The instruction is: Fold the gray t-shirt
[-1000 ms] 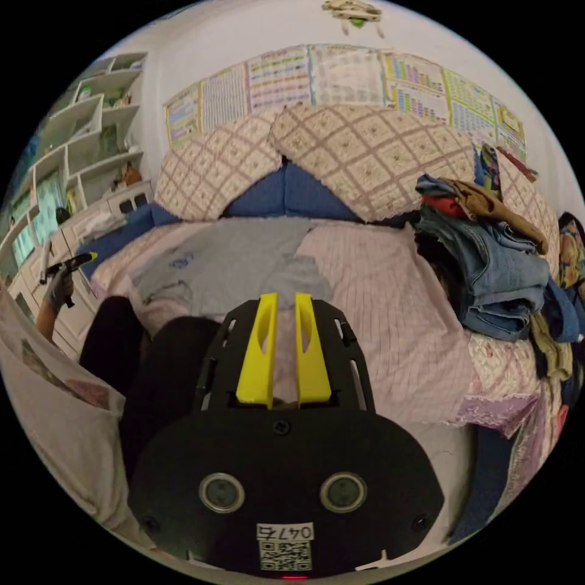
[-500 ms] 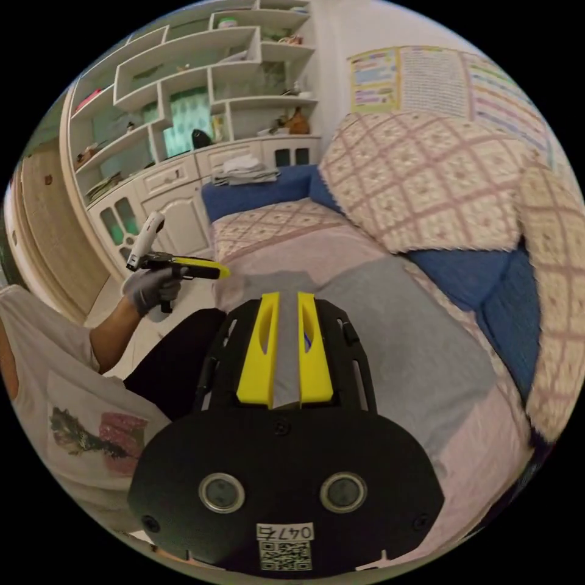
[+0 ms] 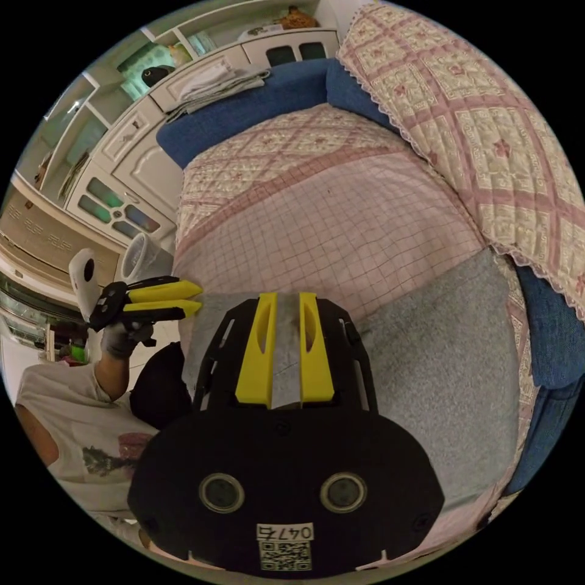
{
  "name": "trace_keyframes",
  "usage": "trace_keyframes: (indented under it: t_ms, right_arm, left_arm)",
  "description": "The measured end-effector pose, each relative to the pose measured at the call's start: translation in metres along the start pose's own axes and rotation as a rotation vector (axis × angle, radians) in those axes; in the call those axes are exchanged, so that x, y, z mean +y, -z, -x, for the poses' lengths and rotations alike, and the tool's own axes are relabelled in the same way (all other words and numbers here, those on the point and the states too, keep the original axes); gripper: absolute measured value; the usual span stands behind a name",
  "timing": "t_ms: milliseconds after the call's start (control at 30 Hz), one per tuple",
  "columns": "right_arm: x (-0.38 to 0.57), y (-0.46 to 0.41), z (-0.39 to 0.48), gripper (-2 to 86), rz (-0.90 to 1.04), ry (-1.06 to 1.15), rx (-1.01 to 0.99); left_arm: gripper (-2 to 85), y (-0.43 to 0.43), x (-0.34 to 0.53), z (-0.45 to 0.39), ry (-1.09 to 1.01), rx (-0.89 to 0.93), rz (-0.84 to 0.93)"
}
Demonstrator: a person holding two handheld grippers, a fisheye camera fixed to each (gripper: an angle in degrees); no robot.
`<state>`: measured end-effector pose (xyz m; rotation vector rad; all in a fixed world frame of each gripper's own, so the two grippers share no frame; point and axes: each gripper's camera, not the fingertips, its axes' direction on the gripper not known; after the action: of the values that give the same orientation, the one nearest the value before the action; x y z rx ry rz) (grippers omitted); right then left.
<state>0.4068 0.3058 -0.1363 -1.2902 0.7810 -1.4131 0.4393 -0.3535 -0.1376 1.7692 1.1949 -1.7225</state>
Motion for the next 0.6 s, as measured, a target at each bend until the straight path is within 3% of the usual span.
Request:
trace_keyframes:
  t_ms: [167,333,467,600]
  right_arm:
    - [-0.004,-0.022,-0.014,-0.6,0.020,0.012,-0.101]
    - [0.025,-0.012,-0.018,-0.8,-0.143,0.070,-0.169]
    - [0.061,-0.009,-0.026,-0.8,-0.197,0.104,-0.216]
    - [0.113,-0.020,-0.049,-0.7,-0.217,0.102,-0.247]
  left_arm:
    - [0.3,0.013,-0.010,-0.006,-0.045,0.006,-0.026]
    - [-0.8,0.041,-0.019,-0.027,-0.095,0.033,-0.075]
    - [-0.9,0.070,-0.023,-0.062,-0.122,0.242,-0.151]
    - [-0.9,0.065,-0.032,-0.120,-0.180,0.325,-0.136]
